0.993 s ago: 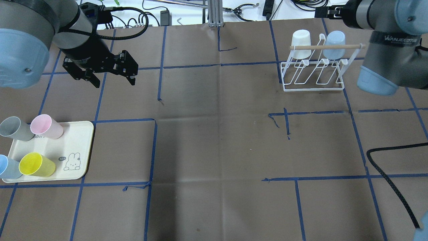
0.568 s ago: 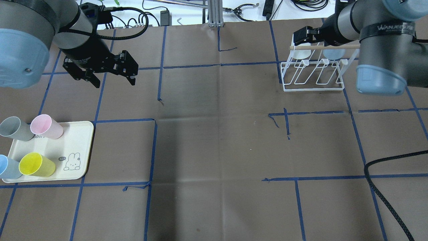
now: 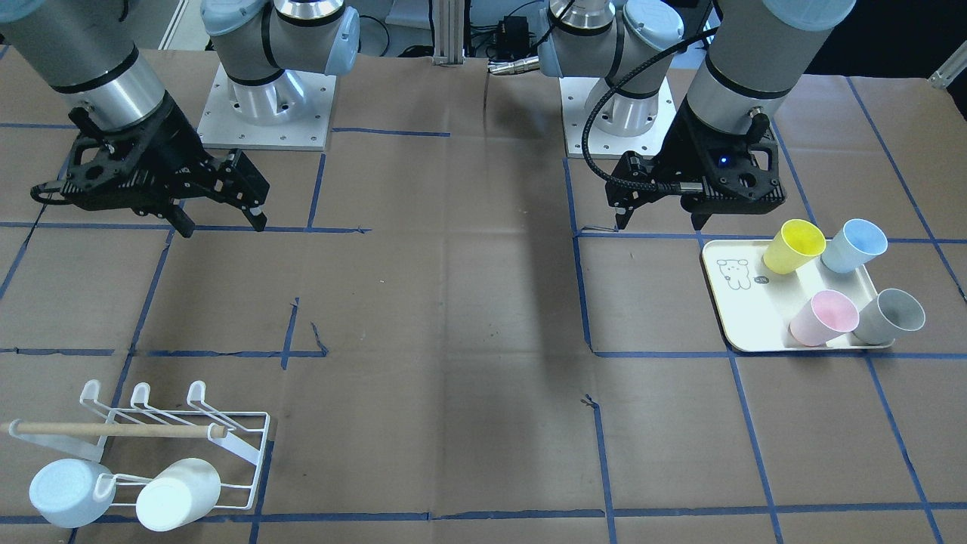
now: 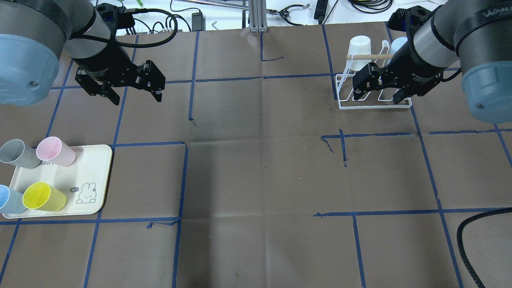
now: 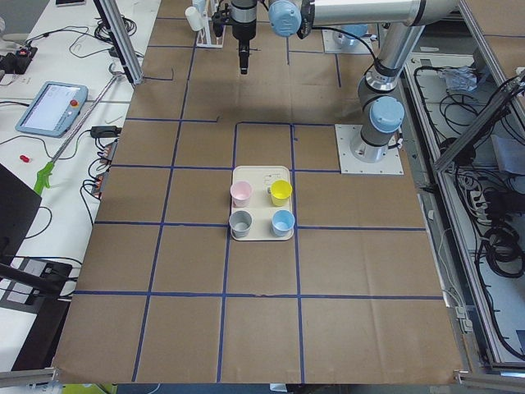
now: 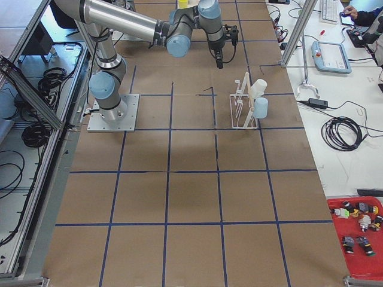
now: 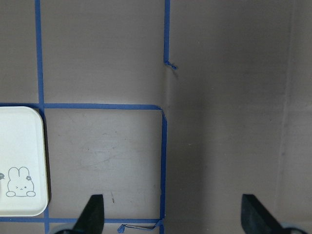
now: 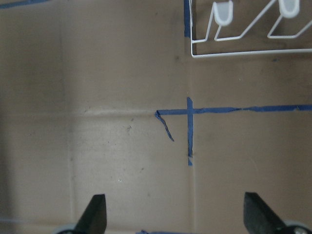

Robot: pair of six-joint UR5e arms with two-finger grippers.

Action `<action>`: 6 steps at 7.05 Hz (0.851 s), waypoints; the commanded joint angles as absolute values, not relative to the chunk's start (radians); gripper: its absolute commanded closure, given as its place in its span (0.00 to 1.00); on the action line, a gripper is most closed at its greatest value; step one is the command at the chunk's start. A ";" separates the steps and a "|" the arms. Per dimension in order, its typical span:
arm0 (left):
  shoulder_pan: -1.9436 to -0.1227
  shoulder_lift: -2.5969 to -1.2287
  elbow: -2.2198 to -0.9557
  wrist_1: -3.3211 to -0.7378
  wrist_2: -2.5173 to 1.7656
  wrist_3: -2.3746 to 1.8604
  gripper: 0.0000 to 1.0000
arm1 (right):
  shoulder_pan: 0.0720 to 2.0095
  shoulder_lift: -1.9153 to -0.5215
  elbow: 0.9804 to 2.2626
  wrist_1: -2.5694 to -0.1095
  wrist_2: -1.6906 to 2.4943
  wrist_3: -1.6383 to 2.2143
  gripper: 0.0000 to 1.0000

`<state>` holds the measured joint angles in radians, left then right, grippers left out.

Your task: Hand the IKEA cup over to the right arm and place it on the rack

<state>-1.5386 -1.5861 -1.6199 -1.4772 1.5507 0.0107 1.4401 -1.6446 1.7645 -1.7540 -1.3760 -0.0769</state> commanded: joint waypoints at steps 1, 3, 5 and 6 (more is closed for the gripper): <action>-1.539 -1.586 -1.620 -1.477 1.549 0.011 0.01 | 1.463 -1.660 1.660 -1.542 -1.467 0.019 0.00; -1.539 -1.586 -1.620 -1.477 1.549 0.011 0.01 | 1.552 -1.660 1.661 -1.555 -1.500 0.037 0.00; -1.539 -1.585 -1.621 -1.477 1.551 0.011 0.01 | 1.580 -1.660 1.664 -1.548 -1.517 0.061 0.00; -1.539 -1.585 -1.623 -1.477 1.551 0.012 0.01 | 1.580 -1.661 1.663 -1.557 -1.517 0.052 0.00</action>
